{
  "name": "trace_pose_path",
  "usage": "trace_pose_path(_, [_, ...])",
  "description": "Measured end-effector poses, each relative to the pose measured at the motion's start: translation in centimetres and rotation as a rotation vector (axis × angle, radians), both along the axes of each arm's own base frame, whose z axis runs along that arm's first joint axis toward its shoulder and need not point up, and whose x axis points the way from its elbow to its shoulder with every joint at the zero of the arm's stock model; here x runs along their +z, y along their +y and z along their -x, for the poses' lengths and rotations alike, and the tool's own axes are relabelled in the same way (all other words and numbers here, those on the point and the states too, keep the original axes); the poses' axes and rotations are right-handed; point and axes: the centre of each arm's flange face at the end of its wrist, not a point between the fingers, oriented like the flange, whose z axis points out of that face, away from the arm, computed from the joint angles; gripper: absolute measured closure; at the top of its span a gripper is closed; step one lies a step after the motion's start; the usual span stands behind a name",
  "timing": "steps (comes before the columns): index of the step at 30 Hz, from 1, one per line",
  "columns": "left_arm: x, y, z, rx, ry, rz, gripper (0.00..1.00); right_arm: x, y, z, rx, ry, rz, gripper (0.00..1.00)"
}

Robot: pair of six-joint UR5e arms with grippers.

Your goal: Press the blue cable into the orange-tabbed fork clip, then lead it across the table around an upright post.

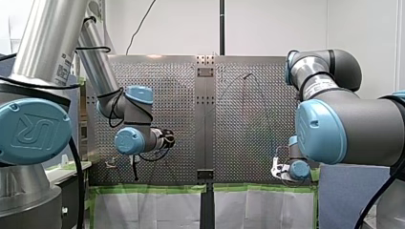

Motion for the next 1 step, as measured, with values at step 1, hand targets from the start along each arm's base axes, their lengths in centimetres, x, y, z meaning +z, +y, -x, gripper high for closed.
trace_pose_path(1, [0.0,0.0,0.0,0.0,0.0,0.0,0.0,0.0,0.0,0.0,0.0,0.0,0.0,1.0])
